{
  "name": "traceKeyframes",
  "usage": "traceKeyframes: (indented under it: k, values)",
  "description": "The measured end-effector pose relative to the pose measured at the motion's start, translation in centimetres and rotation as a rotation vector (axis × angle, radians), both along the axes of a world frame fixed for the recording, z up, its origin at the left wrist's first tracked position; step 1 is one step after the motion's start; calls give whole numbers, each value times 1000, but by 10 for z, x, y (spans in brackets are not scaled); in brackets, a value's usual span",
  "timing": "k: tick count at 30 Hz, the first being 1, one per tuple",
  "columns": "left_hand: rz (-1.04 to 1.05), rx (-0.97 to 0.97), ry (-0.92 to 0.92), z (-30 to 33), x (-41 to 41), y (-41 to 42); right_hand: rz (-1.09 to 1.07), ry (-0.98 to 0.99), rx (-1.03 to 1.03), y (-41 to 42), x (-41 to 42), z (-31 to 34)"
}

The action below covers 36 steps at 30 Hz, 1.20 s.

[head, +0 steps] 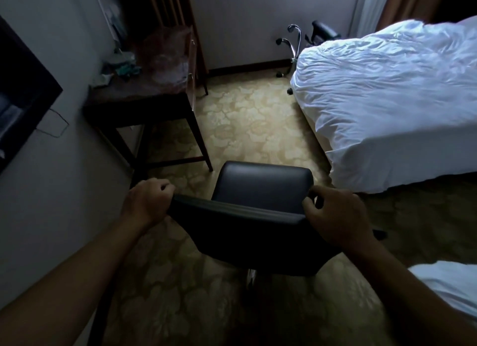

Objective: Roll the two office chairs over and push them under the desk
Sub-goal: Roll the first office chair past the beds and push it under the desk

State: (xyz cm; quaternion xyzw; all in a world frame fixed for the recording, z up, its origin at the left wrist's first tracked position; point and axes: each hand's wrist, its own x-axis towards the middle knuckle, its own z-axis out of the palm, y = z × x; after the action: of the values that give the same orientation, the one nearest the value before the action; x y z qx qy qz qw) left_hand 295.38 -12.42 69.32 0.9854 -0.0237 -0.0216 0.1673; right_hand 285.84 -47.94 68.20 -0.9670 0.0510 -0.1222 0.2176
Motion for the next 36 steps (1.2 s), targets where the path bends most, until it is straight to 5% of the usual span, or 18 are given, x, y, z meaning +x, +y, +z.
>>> traceKeyframes:
  k: [7,21,36]
  values:
    - [72,-81,-15,-6,104,-30,20,-62,30,-30,114,7]
    - [199,-90,-151,-4,293,-122,-297,-166,-75,-111,344,2]
    - [436,-110,-218,-21,399,-250,-26,-135,-5,-241,560,11]
